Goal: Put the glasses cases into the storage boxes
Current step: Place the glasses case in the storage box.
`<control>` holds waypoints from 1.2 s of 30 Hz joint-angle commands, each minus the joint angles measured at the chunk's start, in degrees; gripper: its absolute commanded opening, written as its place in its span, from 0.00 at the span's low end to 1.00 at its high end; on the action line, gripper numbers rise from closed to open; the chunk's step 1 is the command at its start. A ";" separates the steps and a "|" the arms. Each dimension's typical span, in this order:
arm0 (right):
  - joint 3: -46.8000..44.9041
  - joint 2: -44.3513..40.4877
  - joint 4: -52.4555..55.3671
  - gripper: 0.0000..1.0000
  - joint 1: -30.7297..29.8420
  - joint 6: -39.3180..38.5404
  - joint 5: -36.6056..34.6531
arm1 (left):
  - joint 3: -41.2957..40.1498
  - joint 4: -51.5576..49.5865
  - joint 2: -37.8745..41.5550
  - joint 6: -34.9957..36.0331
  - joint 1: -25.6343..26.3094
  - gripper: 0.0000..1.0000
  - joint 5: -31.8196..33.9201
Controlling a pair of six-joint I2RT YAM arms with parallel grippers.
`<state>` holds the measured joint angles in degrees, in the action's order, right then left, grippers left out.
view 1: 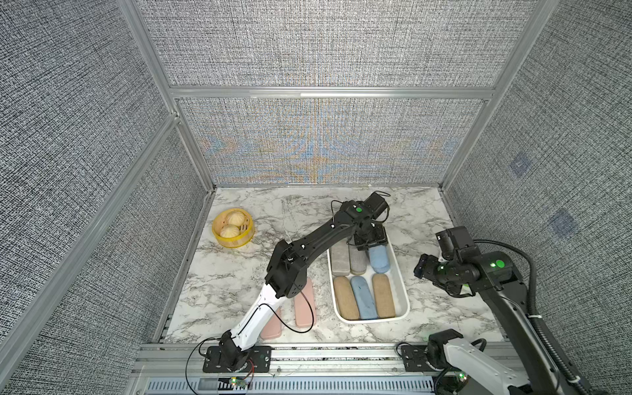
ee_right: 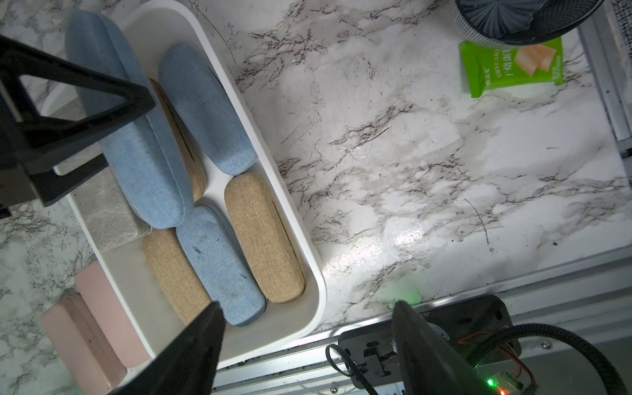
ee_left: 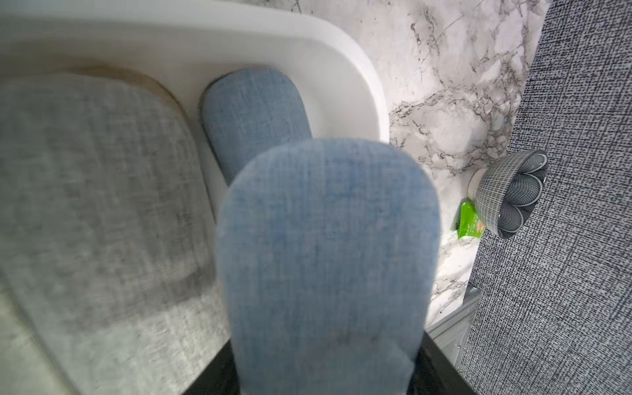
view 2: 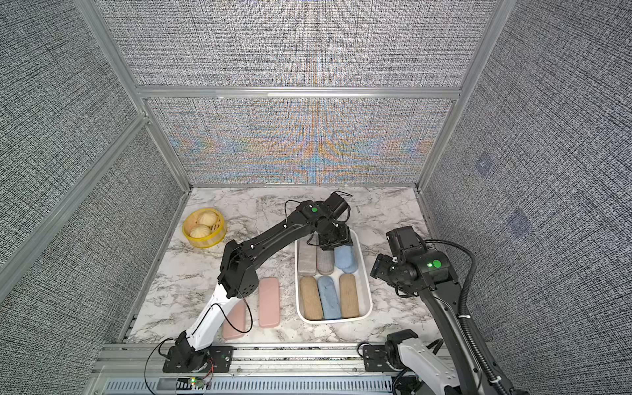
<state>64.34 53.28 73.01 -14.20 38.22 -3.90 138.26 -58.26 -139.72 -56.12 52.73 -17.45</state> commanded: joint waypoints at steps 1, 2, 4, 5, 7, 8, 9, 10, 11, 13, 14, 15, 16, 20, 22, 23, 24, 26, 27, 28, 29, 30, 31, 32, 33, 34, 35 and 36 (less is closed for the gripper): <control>-0.26 -0.58 0.71 0.79 0.04 -0.16 0.66 | 2.17 0.39 -1.89 -0.66 -0.08 0.55 -1.27; -0.44 -0.79 0.81 0.79 0.05 -0.15 0.81 | 2.24 0.43 -2.12 -0.66 -0.15 0.56 -1.22; -0.75 -1.23 0.68 0.79 0.05 -0.24 1.16 | 2.31 0.52 -2.66 -0.66 -0.26 0.56 -1.02; -0.91 -1.41 0.73 0.79 0.05 -0.24 1.39 | 2.28 0.52 -2.83 -0.64 -0.26 0.56 -0.84; -1.01 -1.60 0.47 0.79 0.05 -0.49 1.71 | 2.35 0.73 -3.09 -0.75 -0.42 0.56 -0.28; -1.01 -1.68 0.46 0.79 0.05 -0.59 1.87 | 2.41 0.97 -3.20 -0.75 -0.48 0.56 0.02; -1.11 -1.66 0.39 0.79 0.05 -0.76 1.97 | 2.37 1.33 -3.42 -0.88 -0.61 0.56 0.05; -1.09 -1.60 0.38 0.79 0.05 -0.94 2.12 | 2.53 1.76 -3.70 -1.07 -0.76 0.56 -0.11; -1.13 -1.55 0.38 0.79 0.05 -1.10 2.14 | 2.82 2.00 -4.13 -1.39 -0.91 0.56 -0.44; -1.05 -1.51 0.46 0.79 0.05 -1.34 2.23 | 3.38 2.45 -5.15 -1.95 -1.23 0.57 -1.40; -1.01 -1.51 0.51 0.79 0.05 -1.47 2.25 | 3.88 2.36 -5.82 -2.15 -1.44 0.58 -1.74; -0.95 -1.47 0.55 0.79 0.05 -1.56 2.36 | 4.37 2.34 -6.22 -2.31 -1.53 0.59 -1.95; -0.88 -1.51 0.63 0.79 0.05 -1.73 2.41 | 4.97 2.36 -6.68 -2.26 -1.62 0.61 -1.97; -0.71 -1.66 1.25 0.79 0.05 -2.17 2.28 | 6.26 2.53 -7.36 -2.32 -1.75 0.88 -1.79; -0.57 -1.68 1.52 0.79 0.05 -2.36 2.15 | 6.24 2.54 -7.41 -2.42 -1.90 0.99 -1.71; -0.47 -1.68 1.58 0.79 0.05 -2.25 2.14 | 6.24 2.54 -7.40 -2.33 -1.88 0.99 -1.66; -0.32 -1.61 1.56 0.79 0.05 -2.26 2.28 | 6.15 2.47 -7.32 -2.24 -1.92 0.99 -1.65; -0.10 -1.51 1.44 0.79 0.05 -2.18 2.34 | 6.02 2.53 -7.08 -2.16 -1.93 0.99 -1.75; 0.06 -1.44 1.30 0.79 0.05 -2.14 2.47 | 5.89 2.54 -6.98 -2.15 -1.92 0.99 -1.92; 0.24 -1.38 1.13 0.79 0.05 -2.18 2.79 | 5.89 2.54 -6.61 -2.10 -1.91 0.99 -2.04; 0.43 -1.33 0.91 0.79 0.05 -2.33 3.15 | 5.82 2.62 -6.39 -2.06 -1.85 0.99 -2.14; 0.64 -1.32 0.73 0.79 0.05 -2.51 3.41 | 5.63 2.62 -5.93 -2.00 -1.83 0.99 -2.15; 0.85 -1.27 0.65 0.79 0.05 -2.45 3.63 | 5.47 2.62 -5.32 -1.90 -1.84 0.99 -2.08; 1.20 -1.25 0.55 0.79 0.05 -2.40 3.80 | 5.17 2.49 -4.59 -1.61 -1.79 0.99 -1.85; 1.51 -1.16 0.55 0.79 0.05 -2.49 3.90 | 4.88 2.30 -3.79 -1.25 -1.73 0.99 -1.52; 1.81 -1.07 0.55 0.79 0.05 -2.45 4.10 | 4.31 1.88 -2.79 -0.59 -1.68 0.99 -0.90; 2.14 -0.94 0.48 0.79 0.05 -2.57 4.56 | 3.86 0.84 -1.64 0.23 -1.53 0.99 -0.02; 2.42 -0.83 0.38 0.79 -0.03 -2.70 5.22 | 3.29 0.17 -0.52 0.92 -1.38 0.99 0.58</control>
<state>66.04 52.27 73.43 -14.20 36.14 -0.36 142.26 -55.99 -142.85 -57.41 51.03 -19.27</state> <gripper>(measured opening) 0.787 0.993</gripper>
